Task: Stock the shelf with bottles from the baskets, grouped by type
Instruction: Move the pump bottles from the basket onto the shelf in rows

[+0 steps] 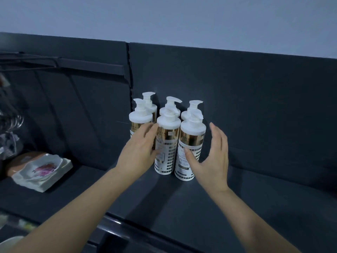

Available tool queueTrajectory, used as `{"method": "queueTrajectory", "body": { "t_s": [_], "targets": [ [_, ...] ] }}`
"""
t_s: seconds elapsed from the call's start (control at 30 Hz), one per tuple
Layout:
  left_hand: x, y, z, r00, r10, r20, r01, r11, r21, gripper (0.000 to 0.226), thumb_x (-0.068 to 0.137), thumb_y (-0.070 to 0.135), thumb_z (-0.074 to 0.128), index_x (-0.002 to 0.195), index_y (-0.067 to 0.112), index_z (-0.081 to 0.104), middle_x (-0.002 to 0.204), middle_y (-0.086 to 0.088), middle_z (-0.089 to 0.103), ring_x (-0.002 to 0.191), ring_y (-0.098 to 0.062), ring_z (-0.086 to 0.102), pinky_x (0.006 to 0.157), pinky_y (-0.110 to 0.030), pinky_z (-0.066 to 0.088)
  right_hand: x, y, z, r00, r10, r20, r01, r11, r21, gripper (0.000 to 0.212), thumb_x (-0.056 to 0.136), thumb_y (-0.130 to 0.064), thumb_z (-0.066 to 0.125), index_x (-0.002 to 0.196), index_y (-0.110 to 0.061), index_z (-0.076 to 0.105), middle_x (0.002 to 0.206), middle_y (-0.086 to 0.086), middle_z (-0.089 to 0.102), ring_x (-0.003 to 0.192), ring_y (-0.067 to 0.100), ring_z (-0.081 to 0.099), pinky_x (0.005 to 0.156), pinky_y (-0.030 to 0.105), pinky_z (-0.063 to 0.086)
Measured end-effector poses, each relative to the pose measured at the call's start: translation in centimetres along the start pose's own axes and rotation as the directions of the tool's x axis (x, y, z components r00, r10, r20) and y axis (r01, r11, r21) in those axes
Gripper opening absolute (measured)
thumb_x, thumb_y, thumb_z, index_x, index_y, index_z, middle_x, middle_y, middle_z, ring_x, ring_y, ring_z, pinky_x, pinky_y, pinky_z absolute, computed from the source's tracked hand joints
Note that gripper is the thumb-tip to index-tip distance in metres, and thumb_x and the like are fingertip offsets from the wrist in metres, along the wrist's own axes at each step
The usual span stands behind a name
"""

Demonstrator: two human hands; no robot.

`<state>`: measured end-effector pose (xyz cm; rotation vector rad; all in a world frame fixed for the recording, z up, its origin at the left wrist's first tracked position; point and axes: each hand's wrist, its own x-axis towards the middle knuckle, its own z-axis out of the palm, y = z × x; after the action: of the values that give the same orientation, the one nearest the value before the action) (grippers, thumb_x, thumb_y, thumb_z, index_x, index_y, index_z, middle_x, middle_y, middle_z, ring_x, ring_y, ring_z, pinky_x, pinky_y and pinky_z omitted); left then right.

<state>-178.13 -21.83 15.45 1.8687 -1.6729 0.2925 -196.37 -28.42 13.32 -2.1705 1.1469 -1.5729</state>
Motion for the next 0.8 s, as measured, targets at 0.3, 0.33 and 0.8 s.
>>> {"method": "queueTrajectory", "body": {
  "t_s": [0.3, 0.33, 0.8],
  "targets": [
    [-12.9, -2.4, -4.0, 0.935, -0.342, 0.096, 0.291, 0.893, 0.344, 0.059, 0.085, 0.037, 0.068, 0.137, 0.013, 0.05, 0.134, -0.003, 0.053, 0.127, -0.024, 0.047, 0.093, -0.038, 0.05, -7.1, -4.4, 0.1, 0.89, -0.297, 0.346, 0.266, 0.955, 0.133, 0.069, 0.081, -0.037, 0.06, 0.143, -0.014, 0.04, 0.138, 0.003, 0.051, 0.128, 0.017, 0.043, 0.111, 0.03, 0.031],
    [-14.6, -2.7, -4.5, 0.913, -0.395, 0.106, 0.331, 0.866, 0.375, 0.058, 0.086, 0.037, 0.066, 0.137, 0.014, 0.049, 0.136, -0.003, 0.052, 0.128, -0.024, 0.045, 0.095, -0.038, 0.048, -8.1, -5.0, 0.4, 0.856, -0.33, 0.399, 0.292, 0.944, 0.154, 0.067, 0.082, -0.036, 0.06, 0.142, -0.014, 0.042, 0.137, 0.002, 0.051, 0.127, 0.017, 0.043, 0.111, 0.03, 0.031],
    [-34.7, -9.9, -8.9, 0.454, -0.876, 0.162, 0.654, 0.451, 0.608, 0.046, 0.087, 0.043, 0.06, 0.124, 0.018, 0.053, 0.123, -0.002, 0.056, 0.117, -0.022, 0.051, 0.091, -0.034, 0.047, -22.3, -14.4, 9.6, 0.244, -0.314, 0.917, 0.367, 0.905, 0.213, 0.061, 0.088, -0.044, 0.058, 0.141, -0.022, 0.038, 0.145, -0.003, 0.042, 0.135, 0.021, 0.034, 0.11, 0.036, 0.028]
  ]
}}
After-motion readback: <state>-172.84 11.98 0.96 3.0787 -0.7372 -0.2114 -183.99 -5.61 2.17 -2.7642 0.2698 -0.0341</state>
